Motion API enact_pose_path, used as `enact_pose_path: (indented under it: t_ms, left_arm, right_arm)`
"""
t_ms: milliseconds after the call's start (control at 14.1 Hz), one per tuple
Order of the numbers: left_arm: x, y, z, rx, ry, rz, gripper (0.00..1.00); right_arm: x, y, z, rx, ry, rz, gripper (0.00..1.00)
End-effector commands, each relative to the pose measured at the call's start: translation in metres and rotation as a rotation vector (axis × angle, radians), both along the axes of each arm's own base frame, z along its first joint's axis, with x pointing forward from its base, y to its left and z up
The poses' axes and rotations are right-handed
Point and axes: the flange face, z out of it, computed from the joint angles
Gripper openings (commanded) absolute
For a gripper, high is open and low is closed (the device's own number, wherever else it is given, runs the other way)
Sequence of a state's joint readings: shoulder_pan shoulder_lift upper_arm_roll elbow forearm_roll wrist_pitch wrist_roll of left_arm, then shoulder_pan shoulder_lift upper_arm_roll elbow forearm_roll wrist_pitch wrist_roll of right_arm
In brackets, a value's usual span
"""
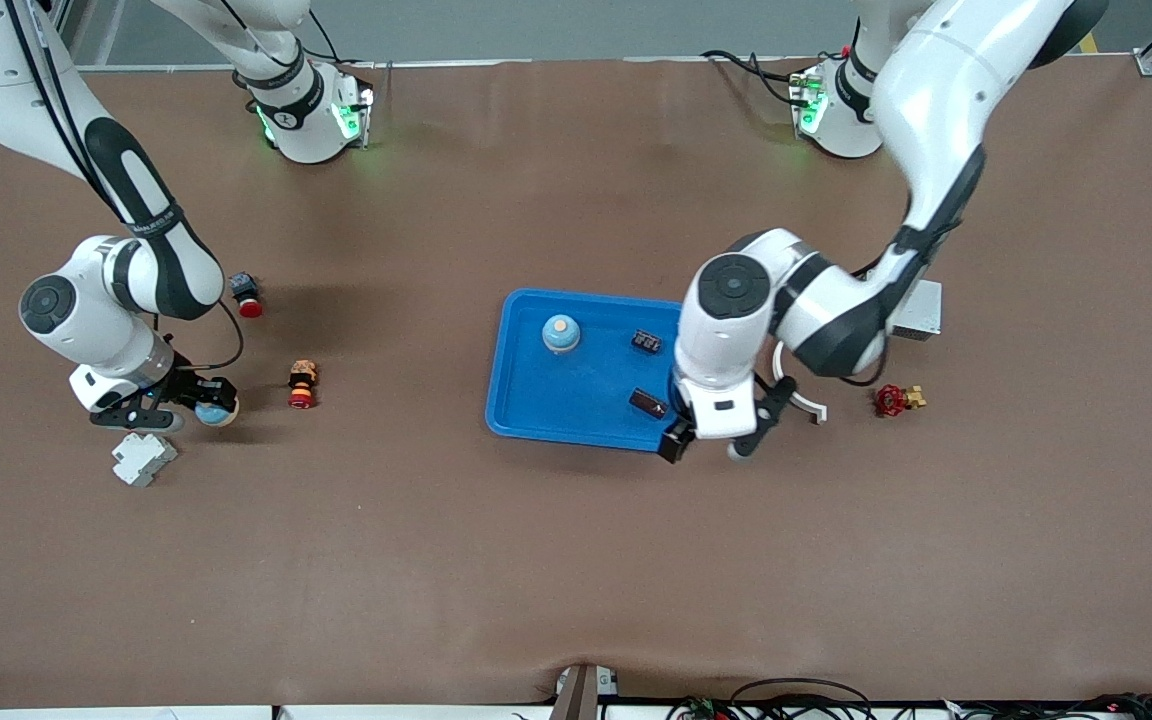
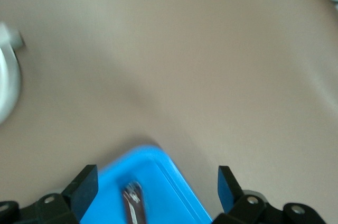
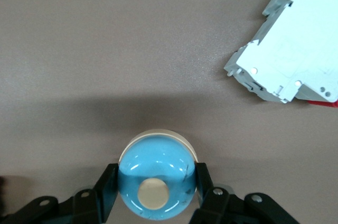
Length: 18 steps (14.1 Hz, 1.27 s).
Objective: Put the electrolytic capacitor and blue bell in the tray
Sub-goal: 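Carry the bell toward the tray with the right gripper while the left gripper withdraws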
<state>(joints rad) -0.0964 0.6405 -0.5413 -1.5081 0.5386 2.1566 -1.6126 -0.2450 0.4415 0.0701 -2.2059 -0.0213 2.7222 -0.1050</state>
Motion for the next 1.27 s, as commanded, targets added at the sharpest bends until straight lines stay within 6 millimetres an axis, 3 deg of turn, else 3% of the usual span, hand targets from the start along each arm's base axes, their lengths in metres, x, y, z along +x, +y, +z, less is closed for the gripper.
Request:
enact_pose_path:
  t_ms: [0,212,425,495,637,849,1132,1203]
  left_arm:
    - [0.008,0.042,0.054,0.053,0.023,-0.191,1.0]
    - [0.013,0.09,0.099,0.068,0.062,-0.26,1.0]
    - [-0.002,0.118,0.129,0.178,0.158,-0.408,1.0]
    - [0.002,0.143,0.14,0.192,0.169,-0.447,1.0]
    - [0.004,0.18,0.164,0.207,0.175,-0.544,1.0]
    - [-0.004,0.222,0.2,0.209,0.186,-0.601,1.0]
    - [-0.022,0.267,0.241,0.102,0.182,-0.644,1.0]
    - [-0.028,0.27,0.249,0.086,0.171,-0.637,1.0]
  right_arm:
    - [0.007,0.016,0.019,0.014,0.031,-0.026,0.0]
    - [0.021,0.07,0.071,0.015,0.131,-0.105,0.0]
    - [0.028,0.153,0.13,0.005,0.168,-0.212,0.0]
    - [0.027,0.188,0.143,-0.001,0.166,-0.248,0.0]
    - [0.021,0.246,0.153,-0.004,0.149,-0.315,0.0]
    - [0.015,0.309,0.167,0.009,0.116,-0.389,0.0]
    - [0.012,0.371,0.176,0.045,0.082,-0.512,0.0]
    - [0.012,0.388,0.174,0.054,0.078,-0.542,0.0]
